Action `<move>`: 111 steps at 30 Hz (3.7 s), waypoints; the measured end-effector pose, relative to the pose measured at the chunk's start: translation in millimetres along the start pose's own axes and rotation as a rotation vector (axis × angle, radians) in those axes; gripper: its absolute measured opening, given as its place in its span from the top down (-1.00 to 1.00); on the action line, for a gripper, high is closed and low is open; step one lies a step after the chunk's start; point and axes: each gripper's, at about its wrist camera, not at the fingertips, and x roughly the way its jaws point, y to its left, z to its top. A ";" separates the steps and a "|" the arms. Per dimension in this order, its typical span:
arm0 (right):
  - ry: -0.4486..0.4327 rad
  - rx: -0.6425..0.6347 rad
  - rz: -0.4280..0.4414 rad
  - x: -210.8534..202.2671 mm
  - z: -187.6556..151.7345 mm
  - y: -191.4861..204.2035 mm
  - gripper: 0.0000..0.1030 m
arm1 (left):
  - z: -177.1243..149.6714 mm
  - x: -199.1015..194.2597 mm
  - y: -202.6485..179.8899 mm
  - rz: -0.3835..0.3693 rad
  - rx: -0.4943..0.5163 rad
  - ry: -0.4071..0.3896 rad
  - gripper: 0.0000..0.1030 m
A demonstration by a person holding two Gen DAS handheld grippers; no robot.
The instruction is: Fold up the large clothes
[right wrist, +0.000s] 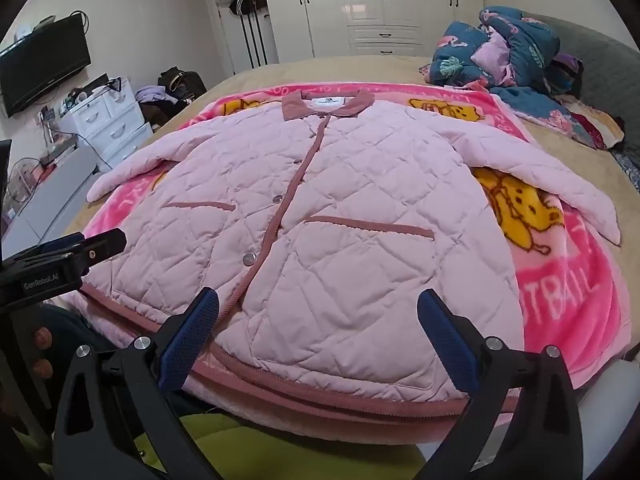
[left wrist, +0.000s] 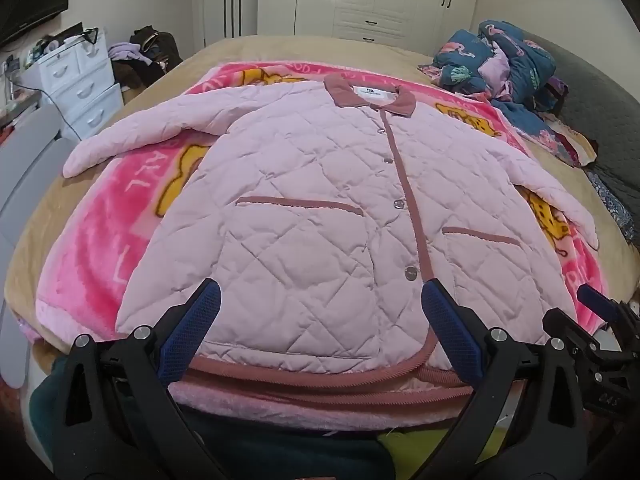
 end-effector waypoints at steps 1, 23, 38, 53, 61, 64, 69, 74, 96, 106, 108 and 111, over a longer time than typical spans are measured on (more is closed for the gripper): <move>-0.003 -0.003 -0.001 0.3 0.2 1.1 -0.92 | 0.0 -0.3 0.1 -0.004 -0.002 -0.005 -0.82; -0.005 0.015 0.017 -2.3 -2.8 -1.0 -0.92 | 3.6 -3.8 -1.7 -0.003 0.002 -0.010 -0.82; -0.006 0.016 0.016 -1.4 -1.8 -1.1 -0.92 | 4.6 -3.8 -4.6 -0.003 0.004 -0.013 -0.82; -0.002 0.023 0.019 -3.6 -2.8 0.6 -0.92 | 3.7 -4.2 -10.1 -0.006 0.007 -0.017 -0.82; -0.001 0.026 0.020 -2.5 -2.9 -0.5 -0.92 | 1.8 -5.7 -15.1 -0.008 0.011 -0.018 -0.82; -0.002 0.028 0.020 -2.9 -3.0 0.3 -0.92 | 1.7 -5.9 -15.3 -0.009 0.010 -0.018 -0.82; -0.005 0.037 0.022 0.4 -1.1 -4.8 -0.92 | 0.8 -5.9 -15.2 -0.010 0.012 -0.027 -0.82; -0.013 0.050 0.017 2.4 4.2 -10.2 -0.92 | 1.7 -3.0 -18.9 -0.013 0.009 -0.024 -0.83; -0.049 0.073 -0.006 28.0 62.0 -35.5 -0.92 | 67.8 22.1 -30.0 -0.062 0.005 0.007 -0.82; -0.074 0.126 0.007 50.7 101.6 -62.0 -0.92 | 105.7 38.6 -44.0 -0.057 0.017 0.004 -0.82; -0.083 0.136 0.005 53.1 108.5 -68.1 -0.92 | 114.2 45.5 -48.9 -0.059 0.019 0.008 -0.82; -0.094 0.159 0.001 58.8 119.7 -80.6 -0.92 | 124.1 53.7 -52.9 -0.079 0.011 0.015 -0.82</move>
